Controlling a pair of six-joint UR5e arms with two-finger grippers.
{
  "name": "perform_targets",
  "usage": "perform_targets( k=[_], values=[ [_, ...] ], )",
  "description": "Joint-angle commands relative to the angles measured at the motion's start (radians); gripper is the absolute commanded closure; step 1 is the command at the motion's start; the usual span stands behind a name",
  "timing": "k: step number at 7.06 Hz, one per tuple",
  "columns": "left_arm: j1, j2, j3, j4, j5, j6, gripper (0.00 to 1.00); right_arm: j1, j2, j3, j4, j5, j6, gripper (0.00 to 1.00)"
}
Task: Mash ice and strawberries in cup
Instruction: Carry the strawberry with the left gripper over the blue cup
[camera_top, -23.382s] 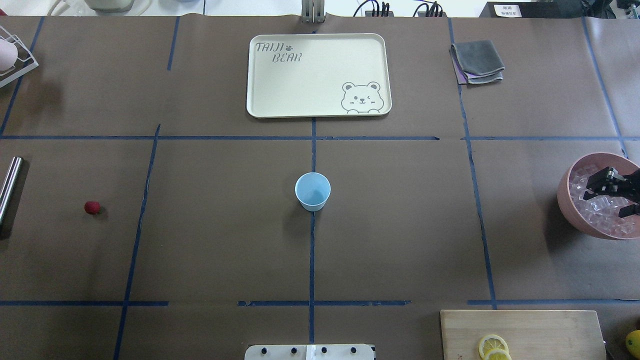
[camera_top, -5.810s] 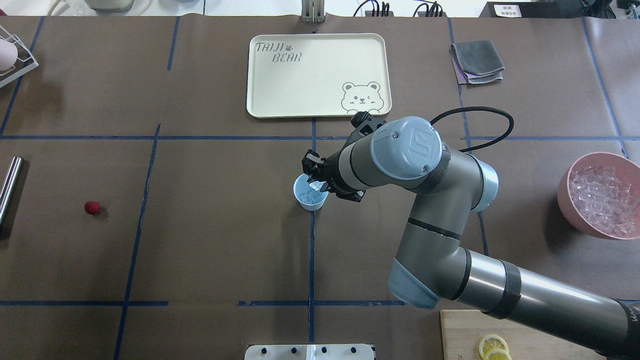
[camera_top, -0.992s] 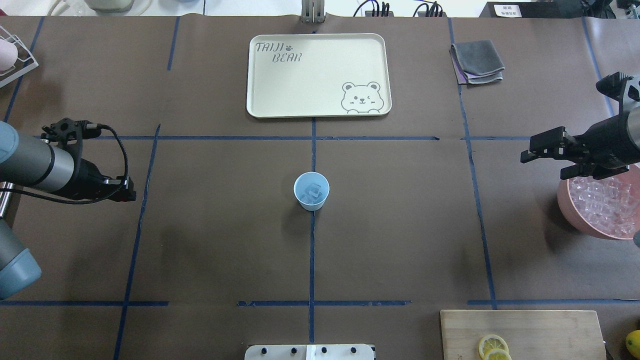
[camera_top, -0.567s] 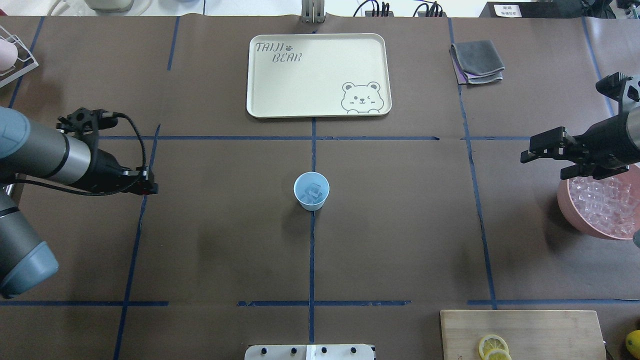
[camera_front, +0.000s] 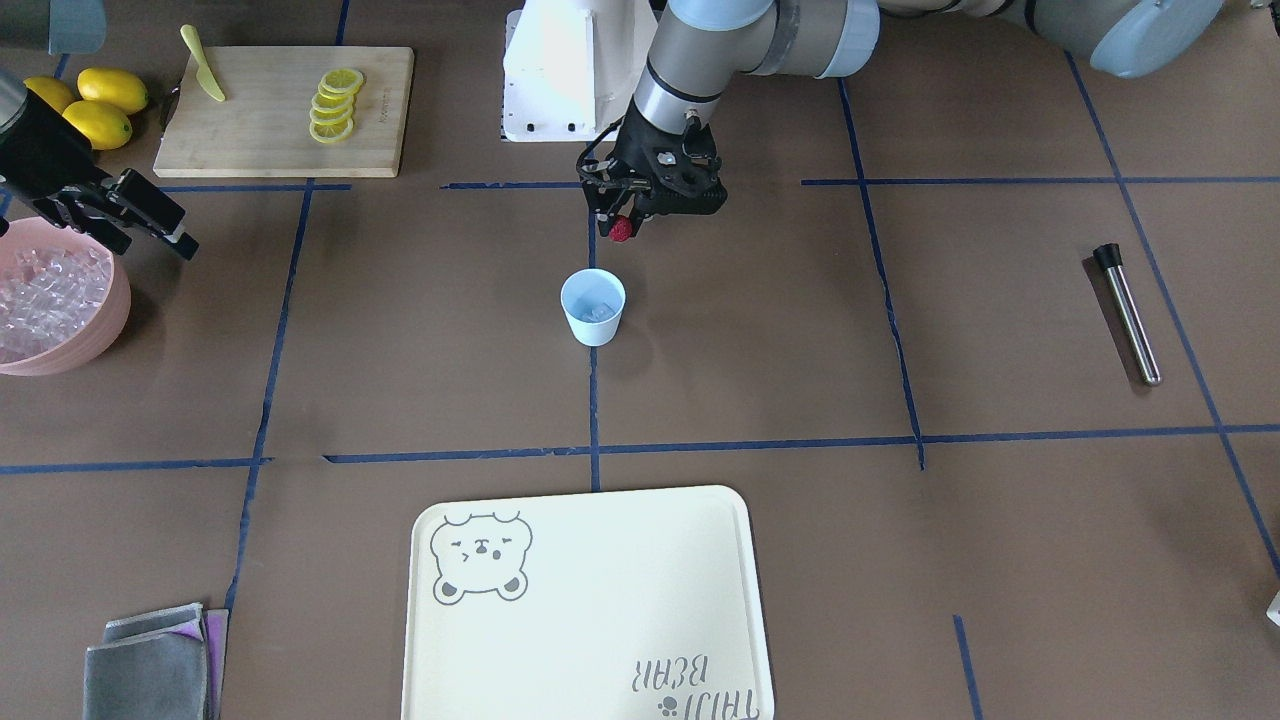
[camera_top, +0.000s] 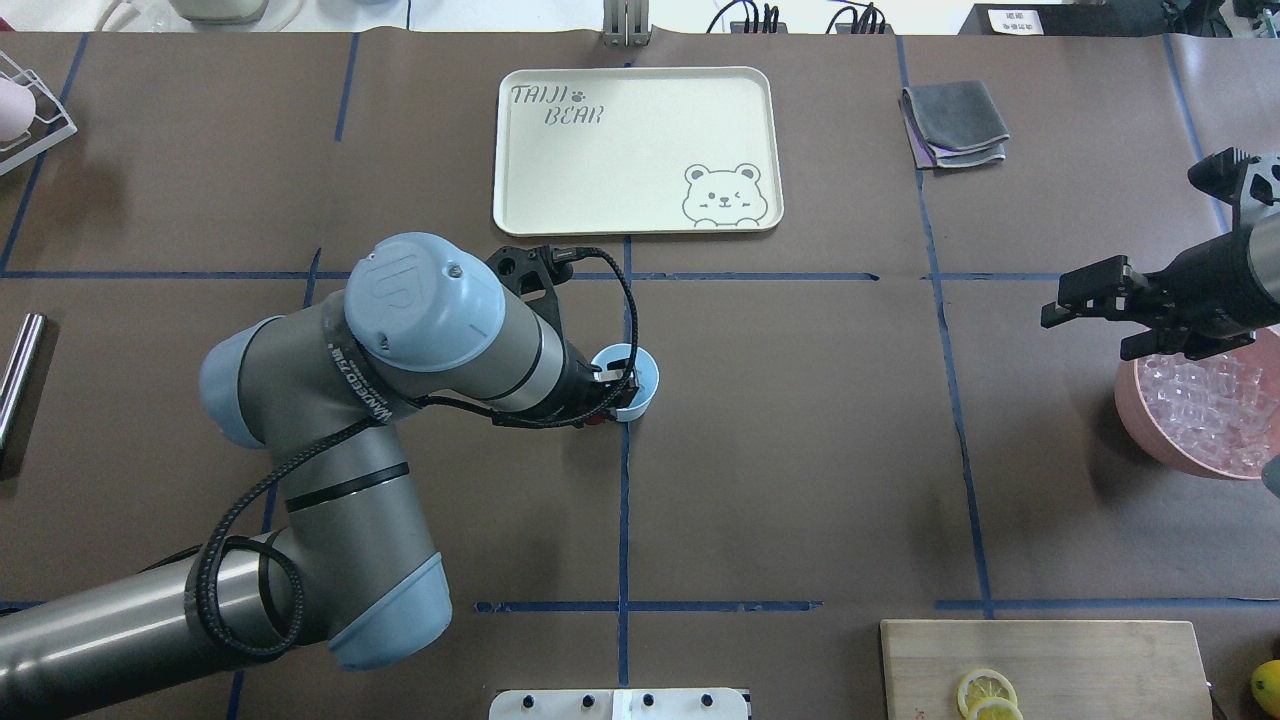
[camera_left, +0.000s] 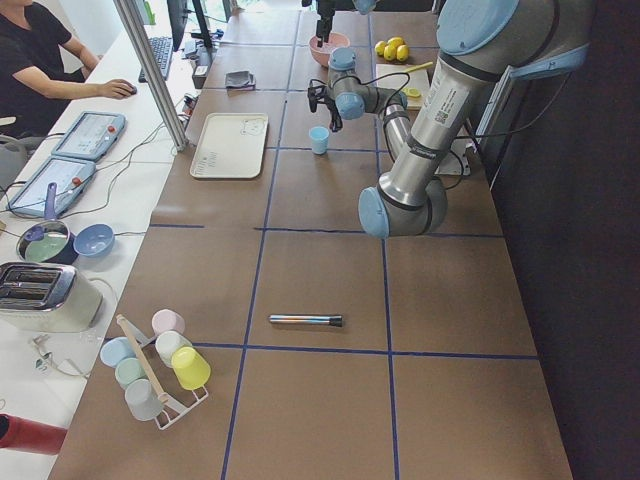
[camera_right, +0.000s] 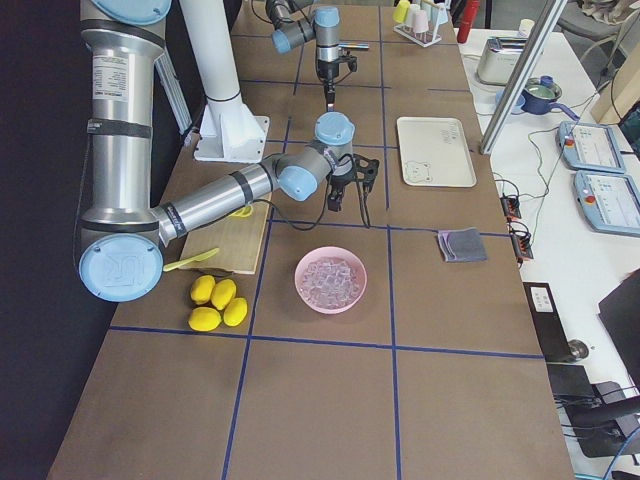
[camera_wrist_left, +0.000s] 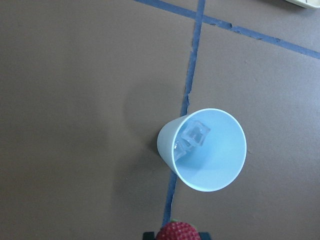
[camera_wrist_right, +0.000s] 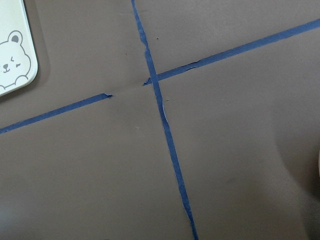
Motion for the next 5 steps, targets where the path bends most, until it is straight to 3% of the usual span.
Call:
perform_targets(
  k=[1, 3, 4, 5],
  values=[
    [0.001, -0.076, 0.082, 0.011, 0.058, 0.0, 0.93, 0.001, 0.0, 0.005, 0.0, -0.001, 0.004, 0.0],
    [0.001, -0.076, 0.088, 0.01, 0.109, -0.002, 0.93, 0.001, 0.0, 0.008, 0.0, -0.001, 0.009, 0.0],
    [0.001, -0.073, 0.09, 0.01, 0.114, 0.0, 0.88, 0.002, 0.0, 0.008, 0.0, 0.0, 0.011, 0.0],
    [-0.001, -0.072, 0.09, 0.01, 0.115, -0.002, 0.76, 0.002, 0.0, 0.008, 0.0, 0.0, 0.011, 0.0]
  ],
)
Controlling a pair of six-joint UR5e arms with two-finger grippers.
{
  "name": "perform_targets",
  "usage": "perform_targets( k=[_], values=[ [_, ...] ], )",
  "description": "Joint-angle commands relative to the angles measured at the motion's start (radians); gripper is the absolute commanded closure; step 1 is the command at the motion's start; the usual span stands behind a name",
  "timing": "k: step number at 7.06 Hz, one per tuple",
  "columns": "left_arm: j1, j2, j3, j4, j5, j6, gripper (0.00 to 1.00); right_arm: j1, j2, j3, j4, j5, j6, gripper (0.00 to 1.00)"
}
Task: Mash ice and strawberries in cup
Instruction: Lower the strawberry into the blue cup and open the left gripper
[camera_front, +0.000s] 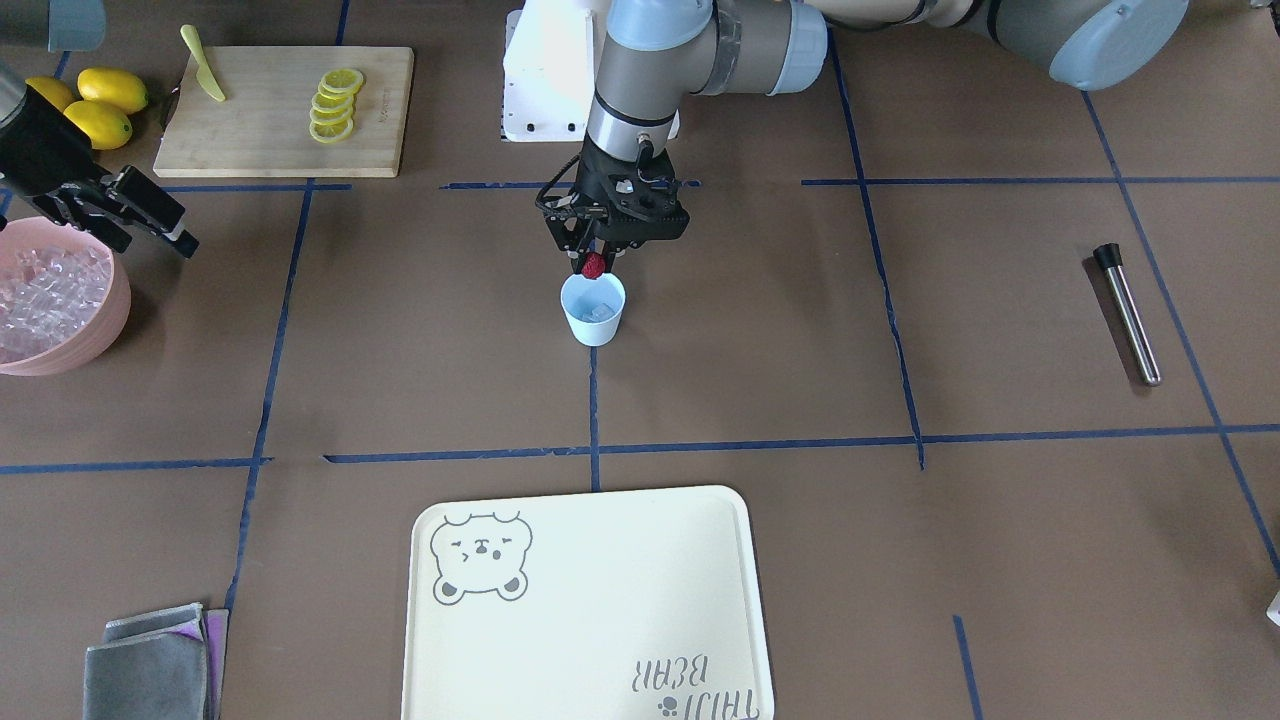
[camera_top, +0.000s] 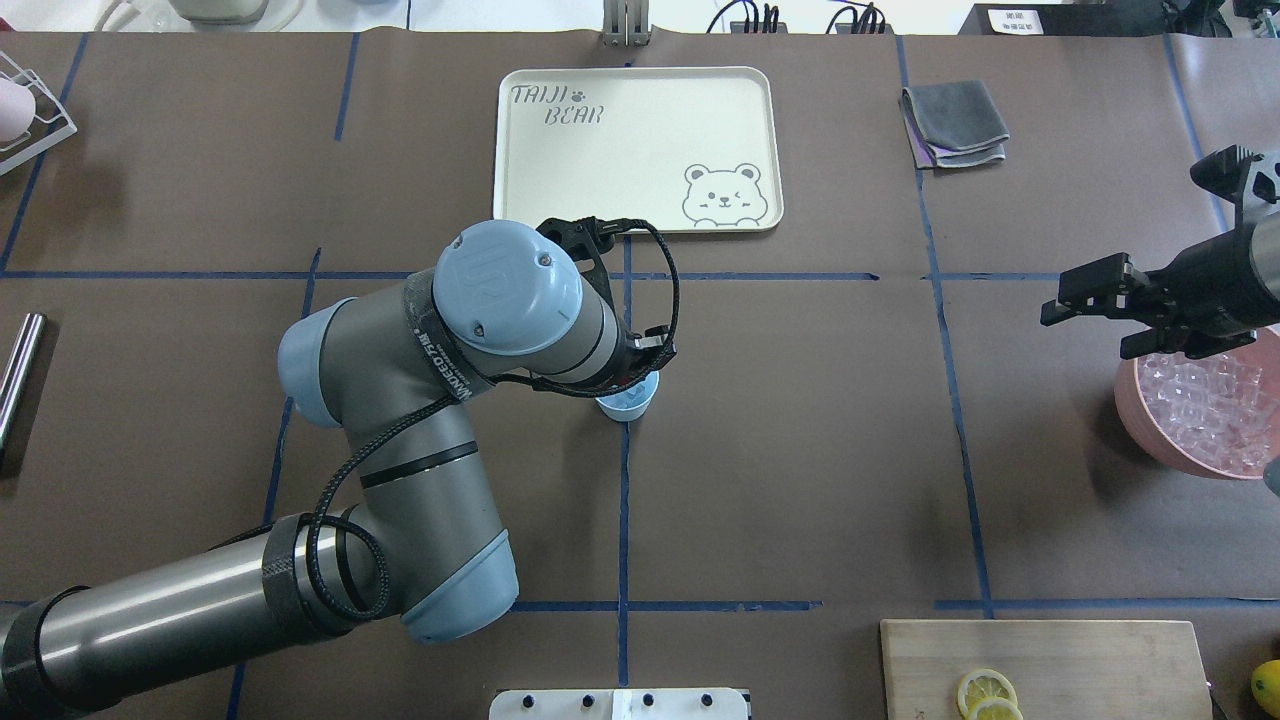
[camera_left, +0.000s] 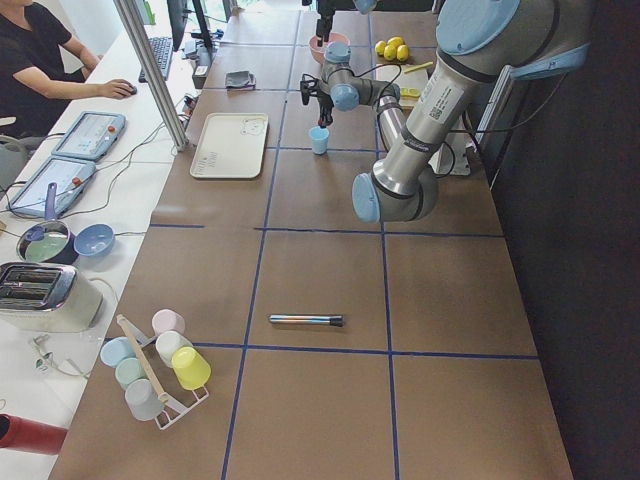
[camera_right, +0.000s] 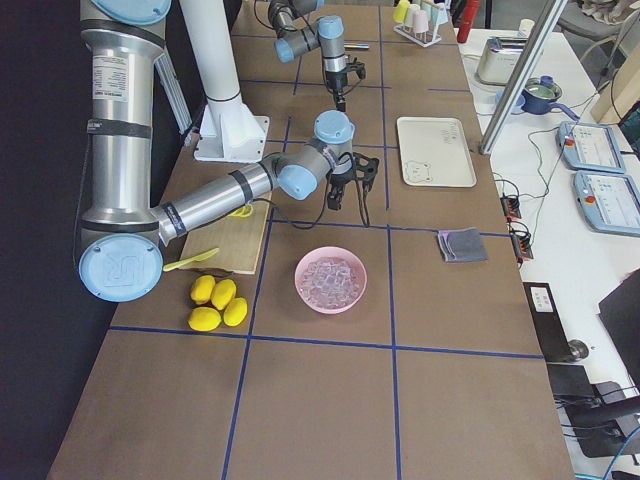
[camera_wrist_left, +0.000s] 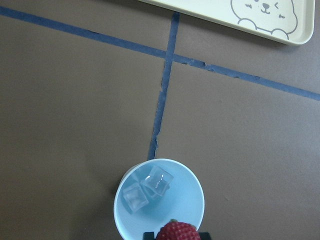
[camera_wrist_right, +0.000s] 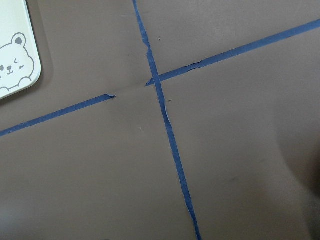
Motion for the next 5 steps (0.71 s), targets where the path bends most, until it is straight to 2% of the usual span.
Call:
perform_targets(
  k=[1, 2, 3, 5],
  values=[
    [-0.001, 0.003, 0.001, 0.0, 0.01, 0.001, 0.67, 0.0, 0.0, 0.0, 0.0, 0.001, 0.001, 0.0],
    [-0.001, 0.009, 0.001, -0.002, 0.011, 0.002, 0.36, 0.0, -0.002, 0.004, 0.0, 0.001, 0.002, 0.0],
    [-0.001, 0.014, 0.001, -0.005, 0.023, 0.004, 0.2, 0.0, -0.002, 0.002, 0.0, 0.001, 0.002, 0.0],
    [0.0, 0.022, 0.0, -0.008, 0.03, 0.004, 0.19, 0.0, 0.0, -0.001, 0.0, 0.001, 0.002, 0.0]
  ],
)
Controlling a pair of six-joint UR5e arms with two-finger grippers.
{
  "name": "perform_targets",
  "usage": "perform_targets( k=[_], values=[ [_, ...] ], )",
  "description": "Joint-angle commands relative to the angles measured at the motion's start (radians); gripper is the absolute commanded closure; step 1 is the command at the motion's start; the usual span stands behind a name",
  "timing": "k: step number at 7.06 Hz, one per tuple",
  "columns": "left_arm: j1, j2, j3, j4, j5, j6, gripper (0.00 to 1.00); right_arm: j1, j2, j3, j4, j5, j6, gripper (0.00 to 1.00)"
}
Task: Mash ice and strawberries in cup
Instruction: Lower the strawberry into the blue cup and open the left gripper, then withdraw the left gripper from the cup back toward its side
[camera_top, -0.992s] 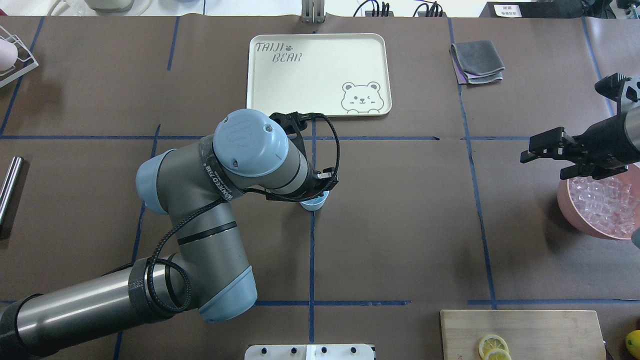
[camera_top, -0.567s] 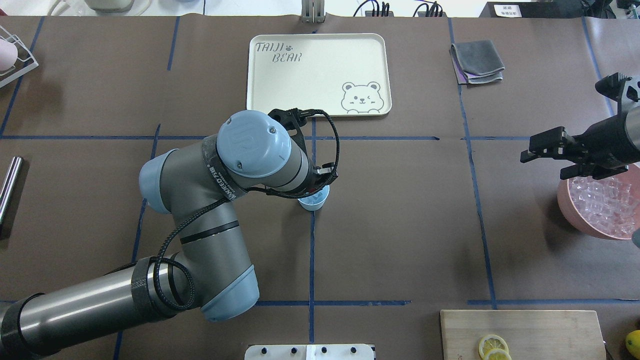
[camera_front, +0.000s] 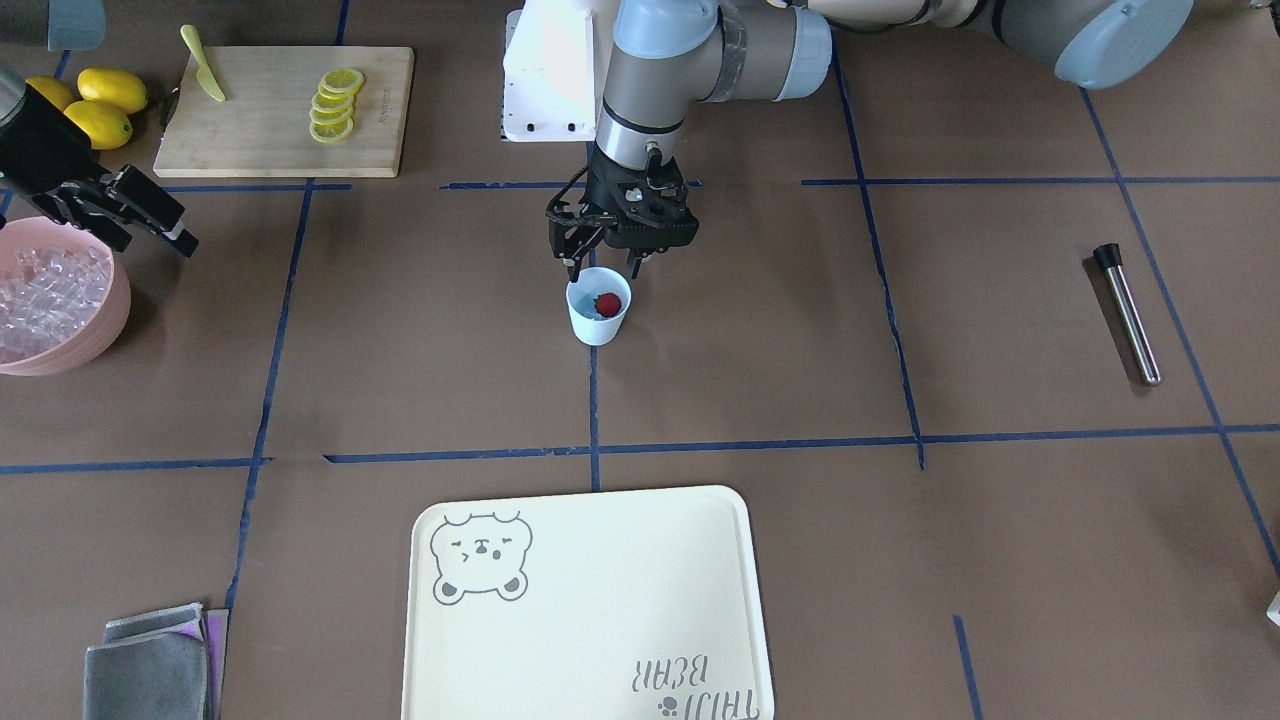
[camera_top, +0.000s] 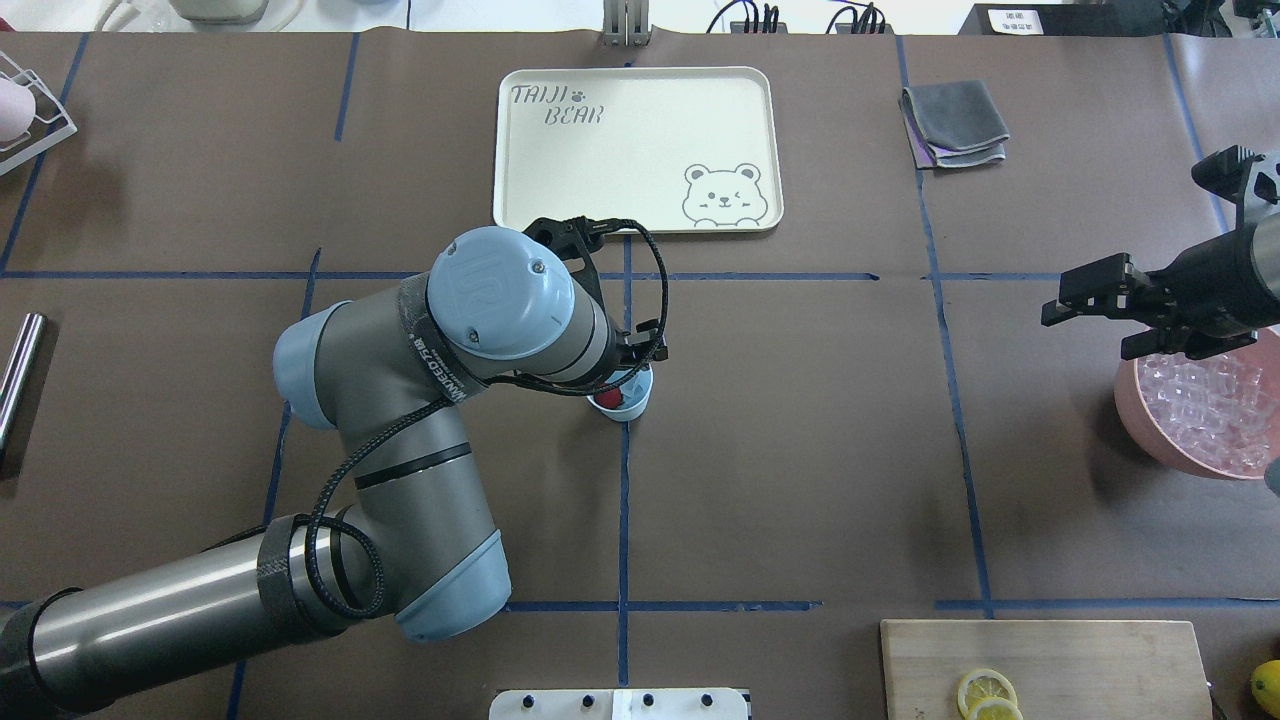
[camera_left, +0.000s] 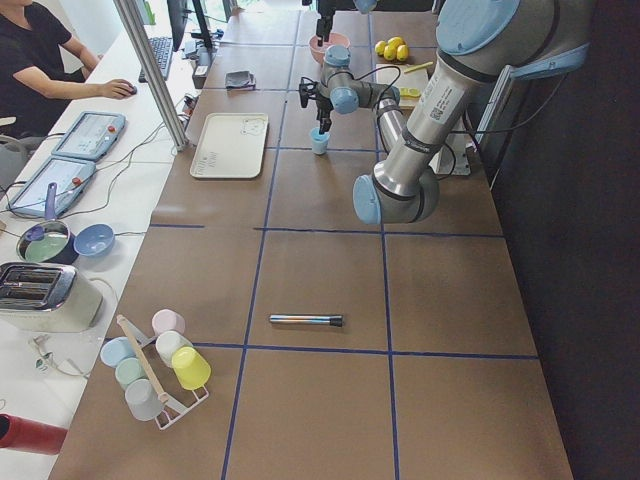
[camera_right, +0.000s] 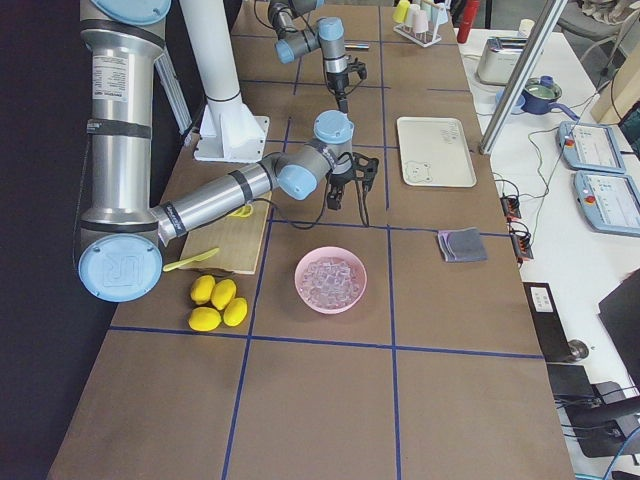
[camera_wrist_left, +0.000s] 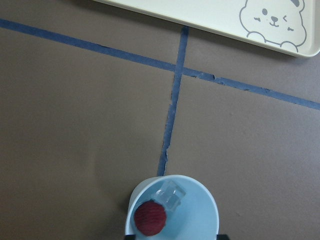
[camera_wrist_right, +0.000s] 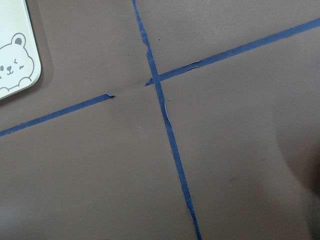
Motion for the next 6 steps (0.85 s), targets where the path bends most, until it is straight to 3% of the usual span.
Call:
perform_targets(
  k=[1, 2, 3, 5, 6],
  values=[
    [-0.008, 0.021, -0.024, -0.001, 0.0, 0.0, 0.19, 0.0, 0.001, -0.003, 0.0, 0.0, -0.001, 0.0],
    [-0.013, 0.099, -0.099, 0.002, -0.001, 0.002, 0.24, 0.0, 0.001, -0.006, 0.0, 0.0, -0.008, 0.0],
    [-0.043, 0.247, -0.23, 0.007, -0.01, 0.032, 0.26, 0.0, 0.0, -0.008, 0.0, -0.002, -0.011, 0.0],
    [-0.131, 0.601, -0.441, 0.0, -0.044, 0.367, 0.26, 0.0, -0.01, -0.008, 0.0, -0.002, -0.012, 0.0],
    [-0.18, 0.711, -0.452, -0.013, -0.049, 0.496, 0.26, 0.0, -0.011, -0.008, 0.0, -0.002, -0.012, 0.0]
  ],
)
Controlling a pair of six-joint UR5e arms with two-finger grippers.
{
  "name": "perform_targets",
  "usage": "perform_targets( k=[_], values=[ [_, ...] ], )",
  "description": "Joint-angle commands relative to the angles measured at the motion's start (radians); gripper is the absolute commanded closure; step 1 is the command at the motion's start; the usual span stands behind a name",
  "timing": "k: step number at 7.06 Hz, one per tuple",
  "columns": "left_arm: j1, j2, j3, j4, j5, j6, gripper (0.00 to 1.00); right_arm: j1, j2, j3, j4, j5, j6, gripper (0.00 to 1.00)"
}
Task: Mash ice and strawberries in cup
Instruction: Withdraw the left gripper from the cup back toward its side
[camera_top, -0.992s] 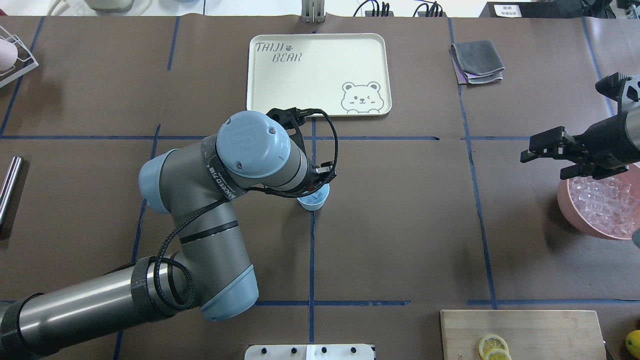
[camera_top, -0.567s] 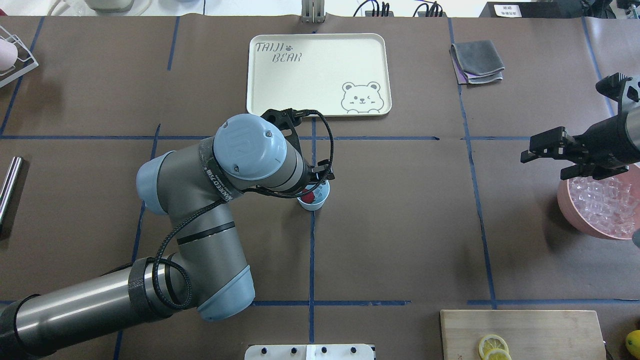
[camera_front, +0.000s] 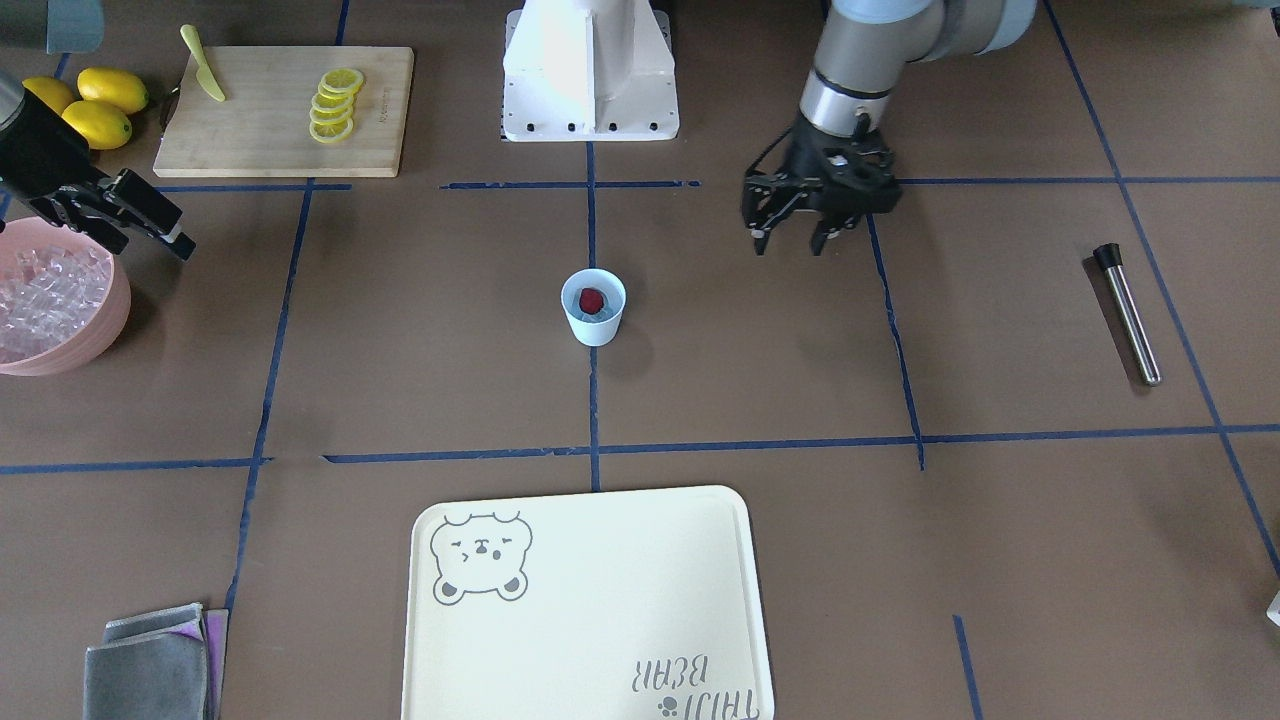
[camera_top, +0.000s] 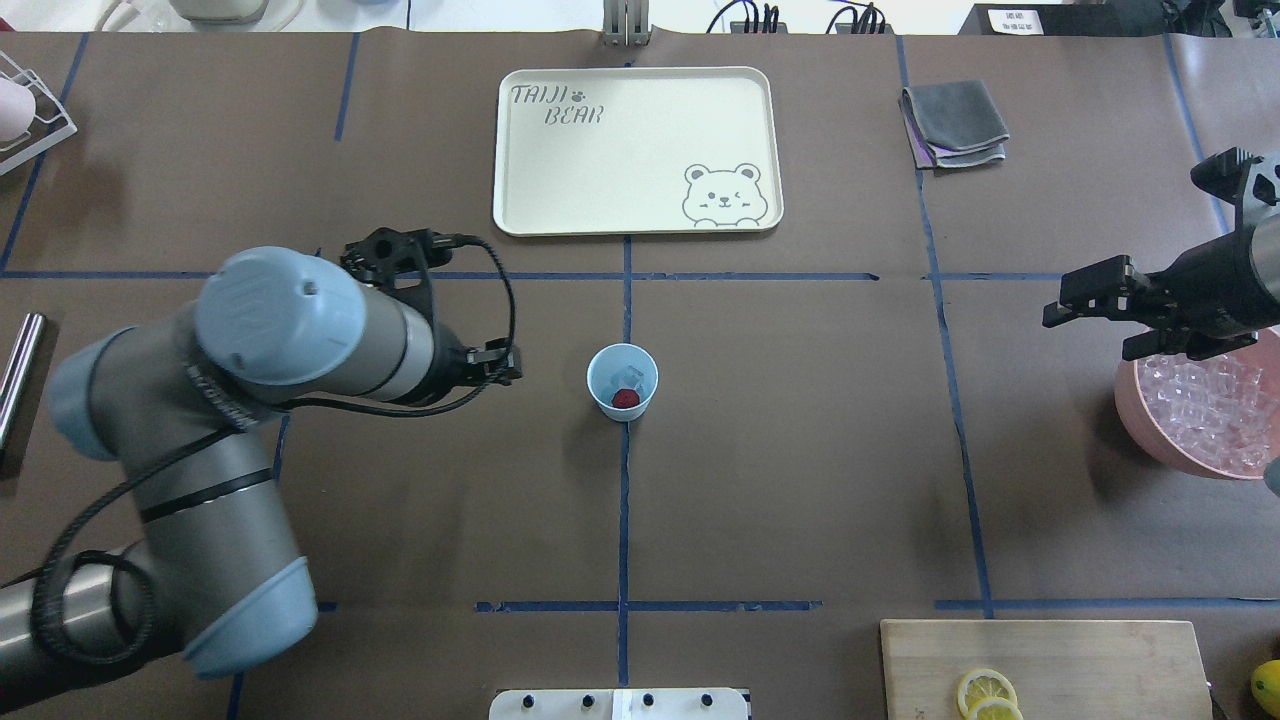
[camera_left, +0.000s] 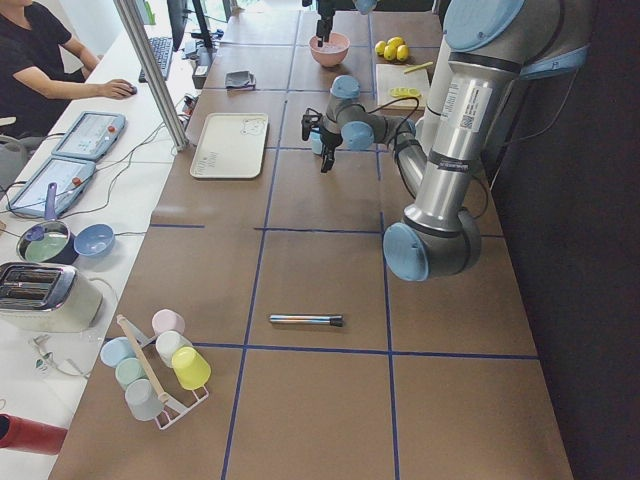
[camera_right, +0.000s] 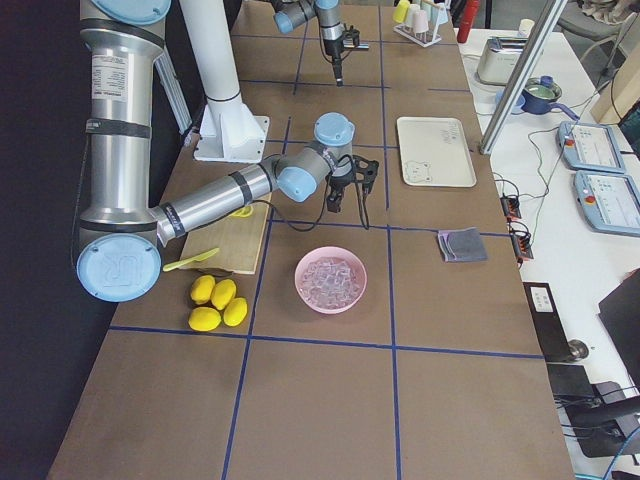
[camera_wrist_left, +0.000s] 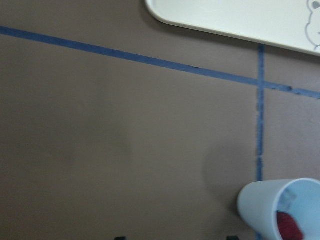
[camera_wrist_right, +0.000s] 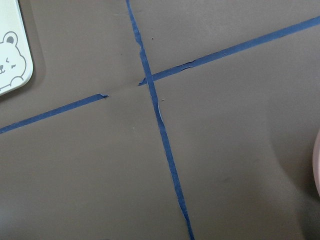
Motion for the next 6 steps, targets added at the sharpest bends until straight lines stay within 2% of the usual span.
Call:
perform_targets(
  k=[1, 2, 3, 4, 5, 6],
  values=[
    [-0.138, 0.228, -0.048, -0.011, -0.047, 0.295, 0.25, 0.0, -0.005, -0.002, 0.0, 0.0, -0.002, 0.0],
    [-0.218, 0.285, -0.034, -0.014, -0.113, 0.414, 0.24, 0.0, -0.005, 0.0, 0.0, 0.0, -0.002, 0.0],
    [-0.311, 0.316, 0.027, -0.068, -0.158, 0.528, 0.22, 0.0, -0.005, 0.001, 0.0, 0.0, -0.002, 0.0],
    [-0.394, 0.334, 0.156, -0.2, -0.23, 0.629, 0.22, 0.006, -0.011, 0.006, 0.0, 0.001, -0.005, 0.0],
    [-0.491, 0.334, 0.331, -0.366, -0.327, 0.702, 0.22, 0.015, -0.037, 0.021, 0.0, 0.004, -0.011, 0.0],
    [-0.534, 0.324, 0.477, -0.483, -0.354, 0.727, 0.22, 0.04, -0.057, 0.024, 0.0, 0.011, -0.06, 0.0]
  ],
)
